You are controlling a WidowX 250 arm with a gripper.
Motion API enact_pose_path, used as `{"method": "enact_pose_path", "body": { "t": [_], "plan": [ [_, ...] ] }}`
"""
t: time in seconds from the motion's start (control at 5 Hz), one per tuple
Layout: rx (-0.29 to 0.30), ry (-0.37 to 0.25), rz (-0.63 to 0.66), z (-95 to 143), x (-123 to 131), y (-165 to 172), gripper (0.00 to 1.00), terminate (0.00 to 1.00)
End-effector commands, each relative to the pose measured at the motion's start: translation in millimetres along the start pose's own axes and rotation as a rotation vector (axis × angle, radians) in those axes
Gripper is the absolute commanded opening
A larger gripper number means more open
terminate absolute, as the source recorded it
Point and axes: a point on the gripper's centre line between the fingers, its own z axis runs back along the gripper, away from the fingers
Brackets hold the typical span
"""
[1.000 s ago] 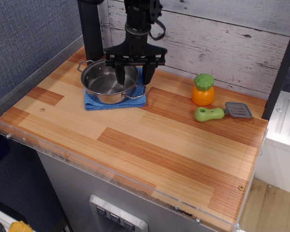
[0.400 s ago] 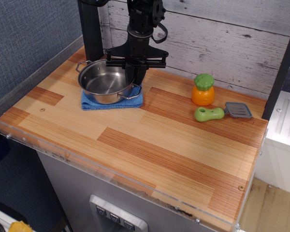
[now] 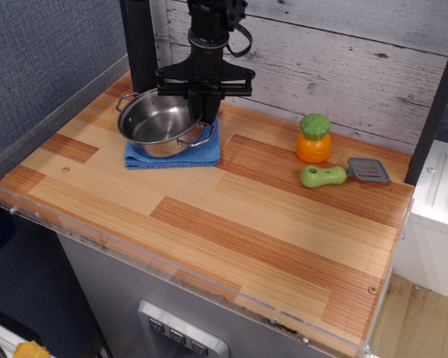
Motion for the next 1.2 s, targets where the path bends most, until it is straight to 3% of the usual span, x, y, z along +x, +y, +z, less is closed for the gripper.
{"method": "enact_pose_path", "body": {
  "t": [0.0,0.6,1.0],
  "plan": [
    [-0.048,-0.147,-0.081,59.8,10.7,4.6,0.00,0.00],
    [-0.111,-0.219,-0.295,99.7,-31.2,4.8,0.00,0.00],
    [-0.149,-0.248,-0.494,117.3,-79.9,-1.1,0.00,0.00]
  ]
}}
